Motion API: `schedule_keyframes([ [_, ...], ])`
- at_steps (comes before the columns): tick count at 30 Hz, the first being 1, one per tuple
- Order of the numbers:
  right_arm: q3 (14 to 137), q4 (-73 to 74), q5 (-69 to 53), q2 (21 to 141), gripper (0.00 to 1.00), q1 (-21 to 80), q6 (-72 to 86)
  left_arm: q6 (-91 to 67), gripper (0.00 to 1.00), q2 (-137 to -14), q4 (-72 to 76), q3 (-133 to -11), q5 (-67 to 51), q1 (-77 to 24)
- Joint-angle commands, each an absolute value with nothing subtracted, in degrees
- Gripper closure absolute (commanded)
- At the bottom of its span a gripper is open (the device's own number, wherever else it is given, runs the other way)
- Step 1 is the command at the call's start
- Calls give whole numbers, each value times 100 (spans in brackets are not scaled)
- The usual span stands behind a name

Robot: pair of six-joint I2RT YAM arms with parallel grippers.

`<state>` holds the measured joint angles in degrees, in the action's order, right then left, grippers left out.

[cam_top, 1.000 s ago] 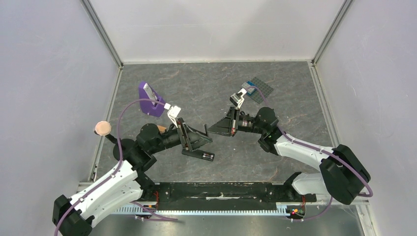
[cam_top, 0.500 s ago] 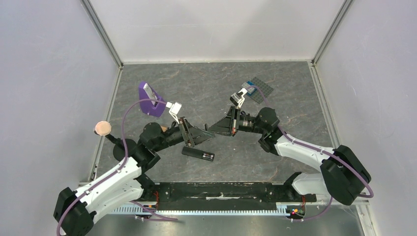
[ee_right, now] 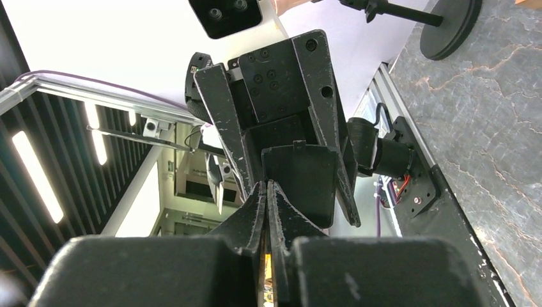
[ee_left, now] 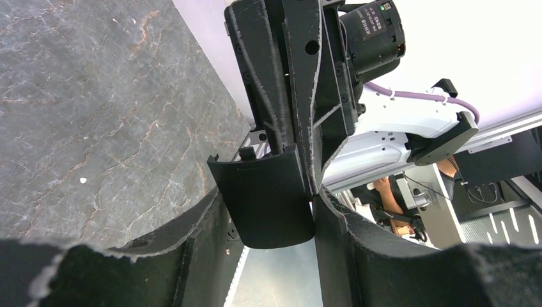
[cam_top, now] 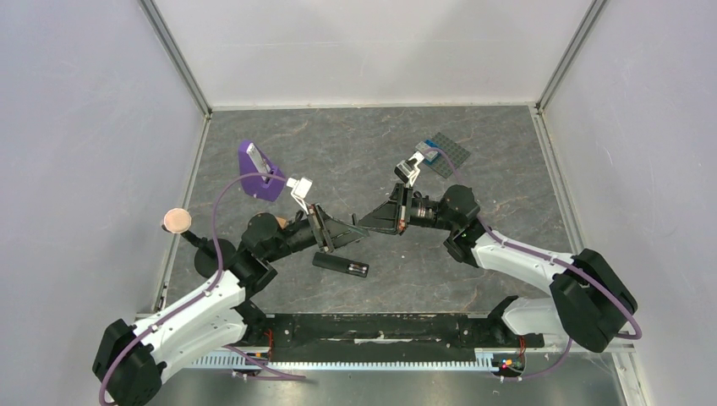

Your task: Load the batteries into the remote control

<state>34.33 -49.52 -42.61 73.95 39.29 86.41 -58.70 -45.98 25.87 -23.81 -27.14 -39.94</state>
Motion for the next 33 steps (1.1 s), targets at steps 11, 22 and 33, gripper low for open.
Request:
schedule_keyframes([
  [11, 3814, -3628, -3562, 6765, 34, 3955, 7588, -5923, 82, -4504, 2336, -2448, -2489, -3973],
  [22, 4041, -1700, -1951, 5703, 27, 4220, 5119, -6799, 84, -4198, 1407, -2618, -1366, -3975],
  [33, 3712, -1965, 640, 5341, 29, 5885, 3870, -8986, 85, -3815, 1000, -2388, -429, -3964],
])
